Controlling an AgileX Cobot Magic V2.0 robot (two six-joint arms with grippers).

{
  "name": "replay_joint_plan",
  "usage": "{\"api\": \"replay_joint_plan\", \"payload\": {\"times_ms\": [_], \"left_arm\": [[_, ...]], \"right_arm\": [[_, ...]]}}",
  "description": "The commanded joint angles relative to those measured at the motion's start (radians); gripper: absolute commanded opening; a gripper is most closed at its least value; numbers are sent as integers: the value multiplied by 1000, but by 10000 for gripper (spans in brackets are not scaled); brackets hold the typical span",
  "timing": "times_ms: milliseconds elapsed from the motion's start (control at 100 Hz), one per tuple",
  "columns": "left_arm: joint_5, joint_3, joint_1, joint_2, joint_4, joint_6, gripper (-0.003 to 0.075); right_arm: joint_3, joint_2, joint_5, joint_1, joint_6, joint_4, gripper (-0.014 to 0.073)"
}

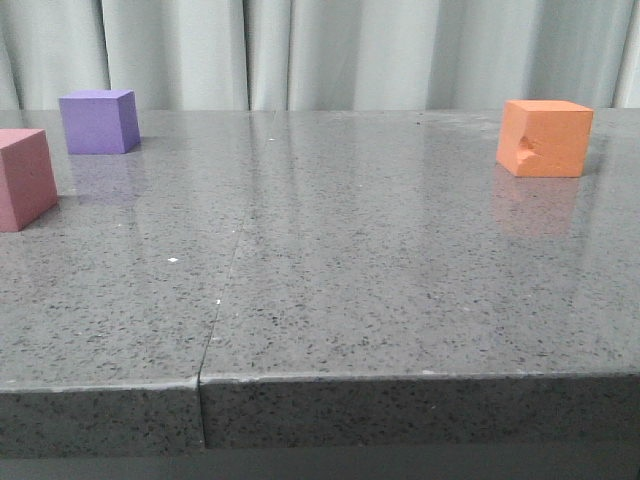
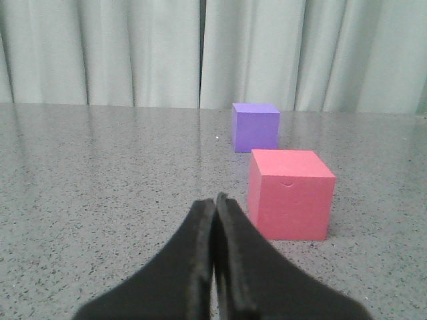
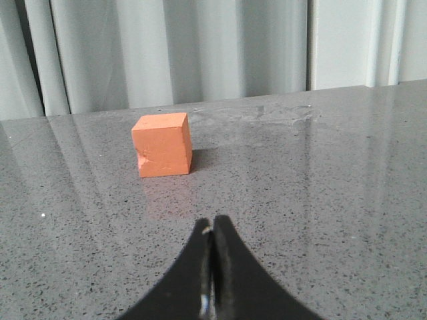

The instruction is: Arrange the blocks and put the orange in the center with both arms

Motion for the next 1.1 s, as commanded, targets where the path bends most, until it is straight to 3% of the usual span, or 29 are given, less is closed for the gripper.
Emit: {"api": "replay_joint_plan", "payload": {"times_ms": [0,1090], "left_arm": [[-80,41,-9,-29,-10,-3,-20],[-80,41,-9,-29,-10,-3,-20]], "right_arm": [[-18,-23,-78,-5,-3,-12,-68],[-71,-13,-61,-3,-3,-11,-68]]}}
